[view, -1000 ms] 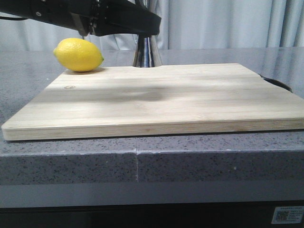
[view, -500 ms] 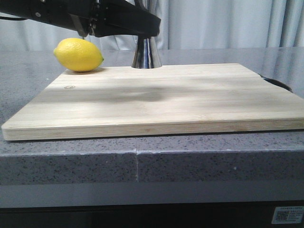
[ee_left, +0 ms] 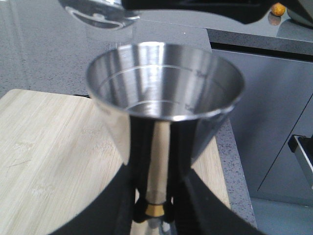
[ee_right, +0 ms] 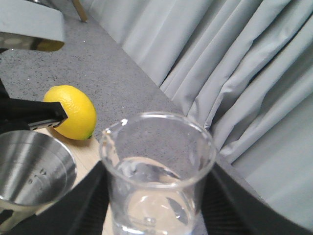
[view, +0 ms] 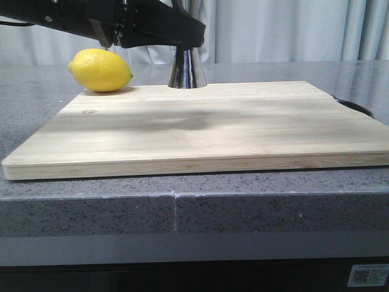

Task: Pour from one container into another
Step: 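Carry the beaker with the right gripper above the held jigger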

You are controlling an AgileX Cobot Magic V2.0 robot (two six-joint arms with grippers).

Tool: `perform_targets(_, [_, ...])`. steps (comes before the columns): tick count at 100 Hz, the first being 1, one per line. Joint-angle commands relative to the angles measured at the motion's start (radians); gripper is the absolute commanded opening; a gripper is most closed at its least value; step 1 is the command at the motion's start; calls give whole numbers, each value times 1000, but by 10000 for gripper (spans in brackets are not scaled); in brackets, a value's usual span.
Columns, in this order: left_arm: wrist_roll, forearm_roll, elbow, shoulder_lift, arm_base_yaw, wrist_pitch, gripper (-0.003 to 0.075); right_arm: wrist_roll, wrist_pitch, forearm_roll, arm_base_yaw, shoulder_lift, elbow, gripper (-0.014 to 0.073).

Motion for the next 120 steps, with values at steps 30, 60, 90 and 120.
perform_targets(30, [-6,-72,-28,-54,-9,107,71,-1,-93,-40,1,-34,-40,237])
perform_targets(60, [-6,-63,-28,-54,-9,107,71,-1,-106,-75,1,-34,-40,237])
perform_targets(90, [-6,-63,-28,-54,-9,107,71,-1,-126,-108,1,-34,-40,237])
perform_targets(120, [-6,-63,-28,-54,-9,107,71,-1,-132,-153,1,-34,-40,237])
